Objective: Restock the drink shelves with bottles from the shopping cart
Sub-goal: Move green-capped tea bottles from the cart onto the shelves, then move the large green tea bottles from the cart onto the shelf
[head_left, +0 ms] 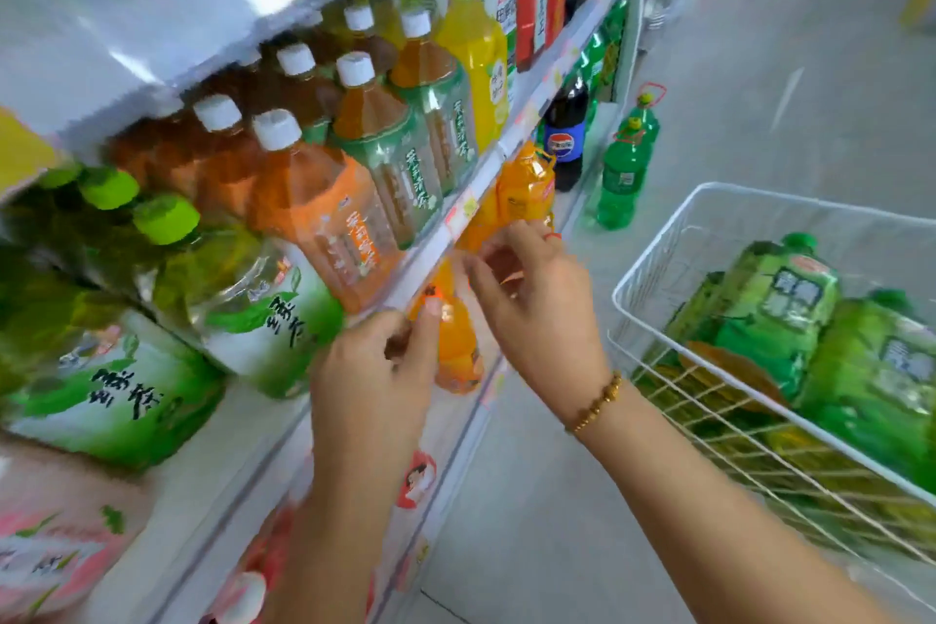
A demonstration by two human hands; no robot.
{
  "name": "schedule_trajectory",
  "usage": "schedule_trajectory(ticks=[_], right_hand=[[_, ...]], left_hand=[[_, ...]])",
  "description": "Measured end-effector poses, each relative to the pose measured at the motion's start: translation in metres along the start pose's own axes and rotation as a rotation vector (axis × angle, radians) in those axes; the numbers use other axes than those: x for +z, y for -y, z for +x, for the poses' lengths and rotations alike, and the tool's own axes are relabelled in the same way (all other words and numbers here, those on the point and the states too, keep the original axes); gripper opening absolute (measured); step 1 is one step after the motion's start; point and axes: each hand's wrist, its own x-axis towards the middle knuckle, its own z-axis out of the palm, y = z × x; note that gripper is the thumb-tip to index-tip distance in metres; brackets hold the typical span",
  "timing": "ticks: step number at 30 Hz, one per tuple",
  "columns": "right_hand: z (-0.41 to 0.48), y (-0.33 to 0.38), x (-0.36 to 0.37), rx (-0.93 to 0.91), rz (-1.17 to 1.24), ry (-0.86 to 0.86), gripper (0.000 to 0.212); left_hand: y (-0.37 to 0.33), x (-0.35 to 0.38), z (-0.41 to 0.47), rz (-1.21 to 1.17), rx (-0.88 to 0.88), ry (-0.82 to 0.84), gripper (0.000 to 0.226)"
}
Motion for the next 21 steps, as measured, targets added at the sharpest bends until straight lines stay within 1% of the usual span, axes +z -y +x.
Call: schedule_trajectory(ticks=[2, 3, 5, 6, 7, 8, 9, 11, 12, 13, 14, 15, 17, 18, 19, 21], right_hand=[[0.007, -0.013, -0.047, 0.134, -0.067, -0.083, 0.007], [0.009, -0.023, -0.072, 0.21, -0.118, -0.126, 0.009], [0.007, -0.044, -0.123, 0.366, -0.3, -0.213, 0.022], [0.003, -0.058, -0.146, 0.462, -0.407, -0.244, 0.029], [0.0, -0.069, -0.167, 0.573, -0.502, -0.263, 0.036], [-0.007, -0.083, -0.186, 0.713, -0.573, -0.257, 0.04], [-0.014, -0.093, -0.201, 0.884, -0.59, -0.215, 0.042], [-0.027, -0.105, -0.224, 1.217, -0.513, -0.116, 0.04], [-0.037, -0.11, -0.225, 1.326, -0.472, -0.029, 0.036], [-0.043, -0.11, -0.222, 1.375, -0.479, 0.069, 0.032], [-0.047, -0.112, -0.222, 1.388, -0.526, 0.14, 0.032], [-0.048, -0.116, -0.22, 1.386, -0.559, 0.165, 0.038], [-0.049, -0.124, -0.217, 1.425, -0.497, 0.147, 0.053], [-0.047, -0.13, -0.218, 1.45, -0.472, 0.145, 0.062], [-0.043, -0.136, -0.22, 1.483, -0.453, 0.134, 0.069], [-0.037, -0.148, -0.222, 1.53, -0.411, 0.108, 0.076]], left_hand=[[-0.027, 0.024, 0.01, -0.131, 0.037, 0.138, 0.059], [-0.038, 0.039, 0.013, -0.204, 0.027, 0.226, 0.054], [-0.061, 0.071, 0.016, -0.348, 0.044, 0.411, 0.032], [-0.071, 0.087, 0.015, -0.377, 0.077, 0.505, 0.024], [-0.082, 0.103, 0.014, -0.379, 0.11, 0.588, 0.024], [-0.089, 0.118, 0.013, -0.354, 0.139, 0.665, 0.029], [-0.097, 0.13, 0.013, -0.308, 0.147, 0.74, 0.032], [-0.116, 0.153, 0.015, -0.187, 0.105, 0.888, 0.04], [-0.119, 0.162, 0.015, -0.129, 0.079, 0.947, 0.045], [-0.121, 0.17, 0.015, -0.077, 0.048, 1.002, 0.051], [-0.129, 0.178, 0.016, -0.047, 0.025, 1.05, 0.056], [-0.134, 0.189, 0.016, -0.021, -0.015, 1.098, 0.062], [-0.145, 0.205, 0.016, 0.029, -0.11, 1.164, 0.071], [-0.149, 0.213, 0.017, 0.031, -0.162, 1.177, 0.071], [-0.153, 0.22, 0.018, 0.02, -0.214, 1.185, 0.066], [-0.162, 0.235, 0.024, -0.029, -0.318, 1.209, 0.054]])
